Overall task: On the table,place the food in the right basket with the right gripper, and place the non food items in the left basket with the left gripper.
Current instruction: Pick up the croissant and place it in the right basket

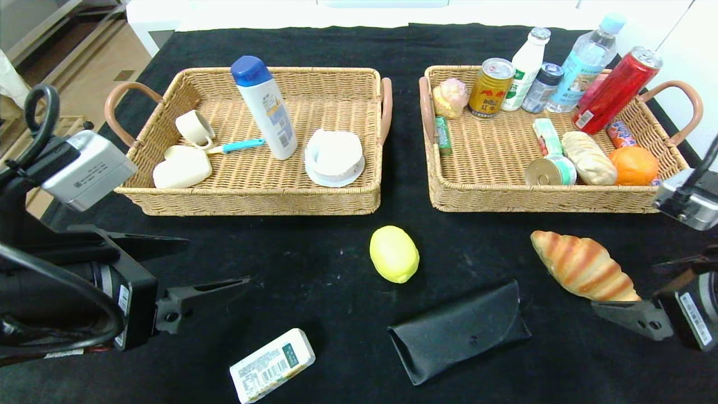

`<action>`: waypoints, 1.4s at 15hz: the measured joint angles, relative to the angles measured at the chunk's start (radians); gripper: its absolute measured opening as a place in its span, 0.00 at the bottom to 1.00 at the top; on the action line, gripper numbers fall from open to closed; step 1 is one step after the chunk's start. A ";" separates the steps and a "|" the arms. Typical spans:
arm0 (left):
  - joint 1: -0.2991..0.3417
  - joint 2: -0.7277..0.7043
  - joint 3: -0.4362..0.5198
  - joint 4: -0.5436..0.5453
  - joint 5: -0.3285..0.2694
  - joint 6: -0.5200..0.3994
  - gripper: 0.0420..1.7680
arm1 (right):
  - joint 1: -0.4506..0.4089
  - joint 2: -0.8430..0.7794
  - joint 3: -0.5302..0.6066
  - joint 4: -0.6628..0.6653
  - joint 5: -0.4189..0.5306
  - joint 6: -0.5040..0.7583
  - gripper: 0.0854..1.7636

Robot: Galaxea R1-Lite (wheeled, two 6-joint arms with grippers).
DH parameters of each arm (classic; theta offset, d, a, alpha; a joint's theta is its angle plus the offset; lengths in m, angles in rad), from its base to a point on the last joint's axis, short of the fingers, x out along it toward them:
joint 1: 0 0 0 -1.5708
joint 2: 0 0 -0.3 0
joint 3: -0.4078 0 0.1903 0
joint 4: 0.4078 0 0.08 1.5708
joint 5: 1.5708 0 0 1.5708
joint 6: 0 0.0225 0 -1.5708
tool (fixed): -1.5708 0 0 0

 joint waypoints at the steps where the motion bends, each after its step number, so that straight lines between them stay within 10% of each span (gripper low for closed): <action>1: 0.000 -0.001 0.000 0.000 0.000 0.000 0.97 | -0.011 0.028 -0.025 0.015 -0.001 -0.004 0.97; 21: 0.001 -0.006 0.000 0.000 0.002 0.001 0.97 | -0.102 0.274 -0.148 -0.014 0.002 -0.021 0.97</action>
